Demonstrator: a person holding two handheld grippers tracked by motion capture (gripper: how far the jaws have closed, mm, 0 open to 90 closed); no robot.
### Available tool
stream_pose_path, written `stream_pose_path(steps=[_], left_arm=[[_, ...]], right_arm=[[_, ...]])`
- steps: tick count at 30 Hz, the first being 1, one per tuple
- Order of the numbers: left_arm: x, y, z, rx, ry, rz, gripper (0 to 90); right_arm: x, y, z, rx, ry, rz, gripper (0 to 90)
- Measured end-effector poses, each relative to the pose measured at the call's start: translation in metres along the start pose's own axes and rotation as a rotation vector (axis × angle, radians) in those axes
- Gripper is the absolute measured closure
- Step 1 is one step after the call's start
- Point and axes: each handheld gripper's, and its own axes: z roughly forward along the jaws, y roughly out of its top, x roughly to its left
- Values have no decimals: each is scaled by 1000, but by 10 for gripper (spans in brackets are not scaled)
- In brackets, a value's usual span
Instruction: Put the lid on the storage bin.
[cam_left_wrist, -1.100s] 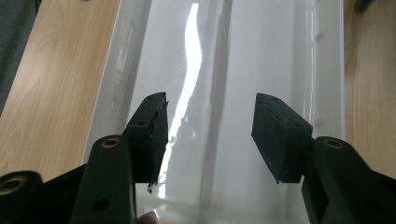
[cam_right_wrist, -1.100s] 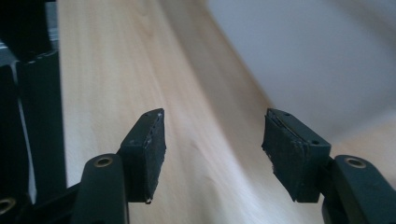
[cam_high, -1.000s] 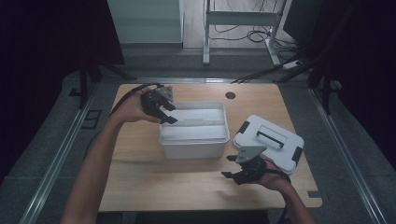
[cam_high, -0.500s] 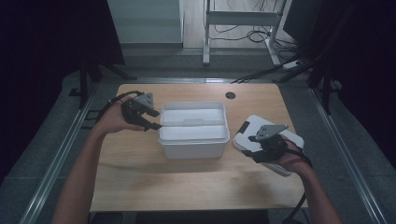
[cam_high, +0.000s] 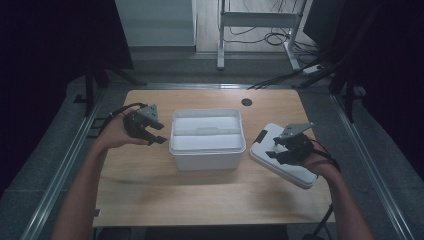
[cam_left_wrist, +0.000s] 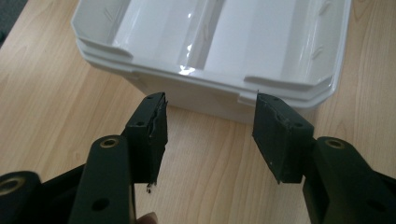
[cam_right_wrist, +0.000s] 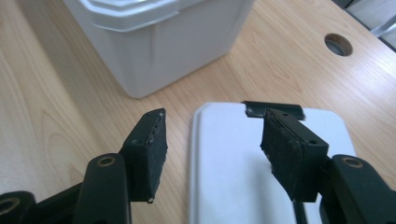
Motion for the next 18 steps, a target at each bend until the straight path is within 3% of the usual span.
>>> stream_pose_path(steps=[4, 11, 18], left_arm=[[0, -7, 0, 24, 1, -6, 457], [1, -16, 2, 21, 3, -31, 457], [2, -24, 5, 37, -2, -39, 457]], right_arm=[[-11, -2, 0, 16, -10, 17, 400], [-31, -8, 3, 63, -36, 54, 401], [-48, -18, 12, 140, -48, 75, 415]])
